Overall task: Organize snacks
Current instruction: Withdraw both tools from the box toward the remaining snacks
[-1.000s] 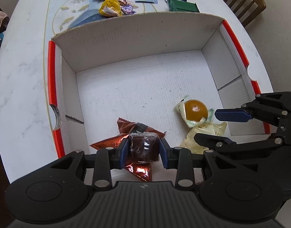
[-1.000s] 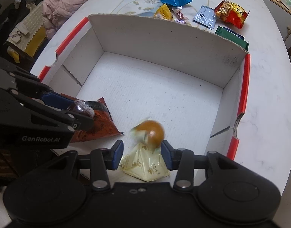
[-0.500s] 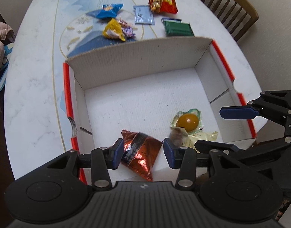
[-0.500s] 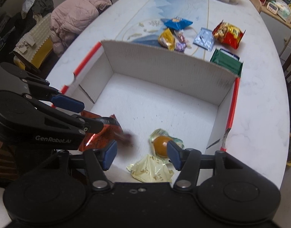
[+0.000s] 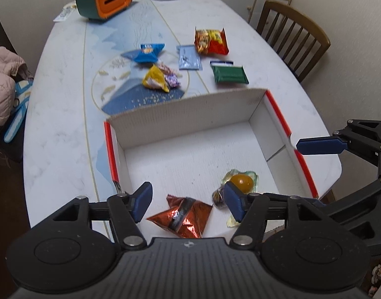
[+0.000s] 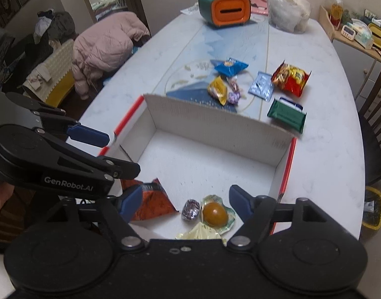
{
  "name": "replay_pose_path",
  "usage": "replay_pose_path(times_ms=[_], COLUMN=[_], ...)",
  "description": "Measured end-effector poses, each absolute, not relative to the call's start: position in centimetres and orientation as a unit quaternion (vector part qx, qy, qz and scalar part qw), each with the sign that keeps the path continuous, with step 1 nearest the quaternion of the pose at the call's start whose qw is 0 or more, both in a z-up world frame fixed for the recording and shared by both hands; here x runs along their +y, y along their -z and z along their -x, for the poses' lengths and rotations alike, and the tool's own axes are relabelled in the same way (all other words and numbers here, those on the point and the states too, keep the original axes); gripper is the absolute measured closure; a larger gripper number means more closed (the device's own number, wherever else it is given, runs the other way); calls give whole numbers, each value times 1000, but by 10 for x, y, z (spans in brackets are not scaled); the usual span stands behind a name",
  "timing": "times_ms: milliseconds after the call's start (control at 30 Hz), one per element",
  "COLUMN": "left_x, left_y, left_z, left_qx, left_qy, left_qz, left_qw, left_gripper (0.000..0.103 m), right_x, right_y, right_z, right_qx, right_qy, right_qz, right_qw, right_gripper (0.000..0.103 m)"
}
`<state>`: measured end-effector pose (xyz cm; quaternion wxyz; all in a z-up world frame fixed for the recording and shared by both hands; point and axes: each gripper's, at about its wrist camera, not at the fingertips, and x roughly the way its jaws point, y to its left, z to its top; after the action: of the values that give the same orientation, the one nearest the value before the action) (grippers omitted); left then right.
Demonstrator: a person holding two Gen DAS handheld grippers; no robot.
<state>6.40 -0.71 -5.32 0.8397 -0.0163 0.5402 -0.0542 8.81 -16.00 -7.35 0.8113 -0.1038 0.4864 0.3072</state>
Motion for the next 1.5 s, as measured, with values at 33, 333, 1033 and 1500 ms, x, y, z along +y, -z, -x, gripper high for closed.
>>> replay_pose_path(times_ms=[33, 333, 1033, 1500], left_x=[-7, 2, 39, 43], left_y=[50, 33, 10, 61], left_z=[-65, -78, -210, -308], left_qx=[537, 524, 521, 567], left_qy=[55, 45, -25, -29], left_qz=[16, 30, 40, 41], left_qw=[841, 850, 853, 822], left_gripper=[38, 26, 21, 21], right_x=[-160, -161, -160, -110], right_y=[70, 54, 37, 94], right_z=[-88, -103, -230, -315], right_qx=[482, 467, 459, 501], right_qy=[-307, -299, -304, -326], right_qz=[105, 101, 104, 143], right_qw=[814, 826, 828, 789], right_gripper=[23, 17, 9, 13])
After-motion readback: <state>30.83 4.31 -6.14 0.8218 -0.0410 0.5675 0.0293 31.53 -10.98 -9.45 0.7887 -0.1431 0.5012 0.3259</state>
